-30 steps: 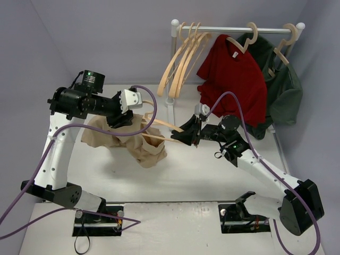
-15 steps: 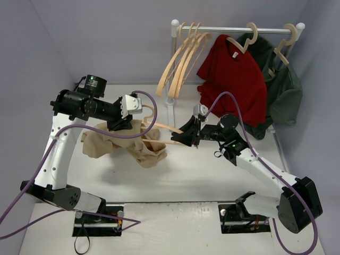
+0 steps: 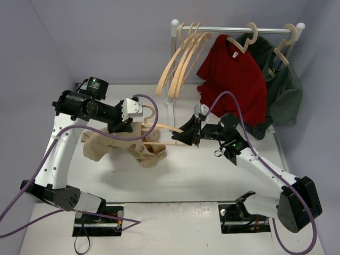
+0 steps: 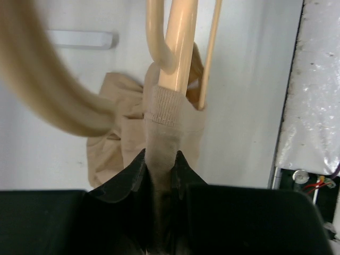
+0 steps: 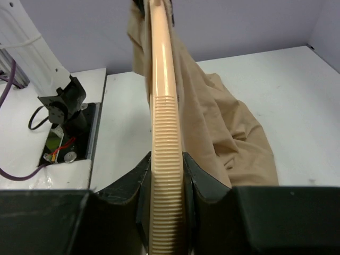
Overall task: Place the t-shirt on the hanger
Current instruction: Place the T-shirt on the hanger, then place the hanger at the clothesline.
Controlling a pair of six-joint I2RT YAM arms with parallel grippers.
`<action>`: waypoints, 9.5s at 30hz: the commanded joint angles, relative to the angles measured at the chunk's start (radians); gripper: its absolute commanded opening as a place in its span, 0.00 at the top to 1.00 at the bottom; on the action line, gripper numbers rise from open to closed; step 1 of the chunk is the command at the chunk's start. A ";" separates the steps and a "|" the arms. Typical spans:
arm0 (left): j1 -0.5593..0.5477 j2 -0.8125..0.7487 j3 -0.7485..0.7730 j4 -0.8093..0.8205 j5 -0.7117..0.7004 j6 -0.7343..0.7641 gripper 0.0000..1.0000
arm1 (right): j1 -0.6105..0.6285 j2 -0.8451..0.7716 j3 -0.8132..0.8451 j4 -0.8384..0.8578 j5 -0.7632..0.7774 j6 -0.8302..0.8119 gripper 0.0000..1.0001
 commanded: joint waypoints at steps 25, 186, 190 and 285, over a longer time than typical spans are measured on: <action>0.042 -0.140 -0.213 0.379 -0.102 -0.301 1.00 | -0.131 -0.279 0.109 -0.251 0.553 0.023 0.05; -0.132 -0.507 -0.808 1.025 0.061 -0.723 1.00 | 0.179 0.018 0.428 -0.615 0.463 -0.347 0.53; -0.117 -0.518 -0.839 1.041 0.070 -0.725 1.00 | 0.155 -0.066 0.381 -0.627 0.543 -0.345 0.41; 0.023 -0.423 -0.528 0.620 0.128 -0.397 0.73 | -0.028 -0.153 0.348 -0.835 0.207 -0.539 1.00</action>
